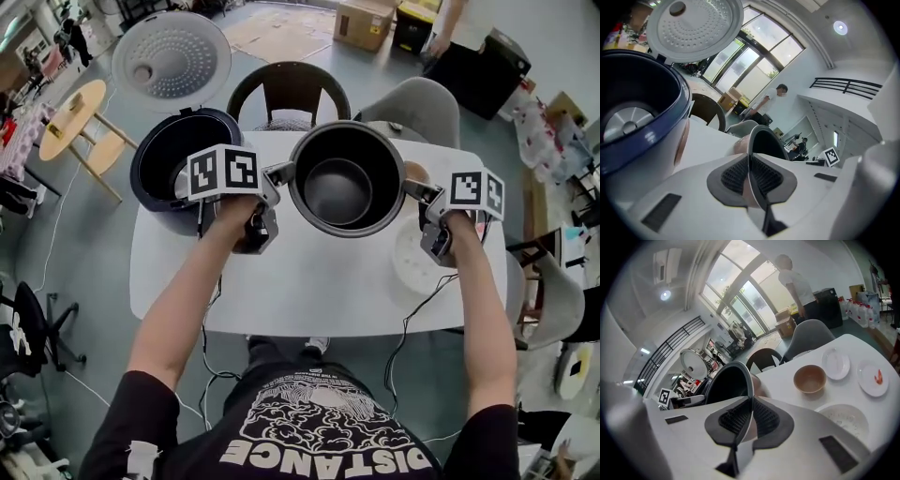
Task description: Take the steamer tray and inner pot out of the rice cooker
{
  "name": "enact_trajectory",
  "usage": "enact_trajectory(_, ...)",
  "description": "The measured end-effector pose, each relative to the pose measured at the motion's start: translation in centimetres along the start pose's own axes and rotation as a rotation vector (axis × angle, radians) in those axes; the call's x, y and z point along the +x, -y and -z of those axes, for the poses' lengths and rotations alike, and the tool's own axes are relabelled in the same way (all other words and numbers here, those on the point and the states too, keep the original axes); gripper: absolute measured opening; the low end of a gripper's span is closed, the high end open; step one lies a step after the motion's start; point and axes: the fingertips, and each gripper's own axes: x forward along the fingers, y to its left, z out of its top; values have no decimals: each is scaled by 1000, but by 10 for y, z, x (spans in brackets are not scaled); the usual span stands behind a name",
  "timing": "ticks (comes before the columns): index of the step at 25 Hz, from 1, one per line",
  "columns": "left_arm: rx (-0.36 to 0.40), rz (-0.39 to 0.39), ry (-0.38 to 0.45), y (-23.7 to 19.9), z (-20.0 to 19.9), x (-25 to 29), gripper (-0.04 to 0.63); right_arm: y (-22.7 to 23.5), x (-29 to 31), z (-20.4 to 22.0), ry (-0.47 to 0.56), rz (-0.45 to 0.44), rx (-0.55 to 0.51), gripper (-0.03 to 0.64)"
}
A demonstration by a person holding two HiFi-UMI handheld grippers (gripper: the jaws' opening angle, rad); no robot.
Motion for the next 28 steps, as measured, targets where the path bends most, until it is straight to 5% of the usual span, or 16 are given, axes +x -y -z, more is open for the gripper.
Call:
enact_trajectory(15,-116,-122,-119,-29,73,13,40,43,22,50,-202,-25,41,41)
enact_trajectory(28,-120,-121,-117,-36,76,14,48,45,32,50,-215,-50,65,46)
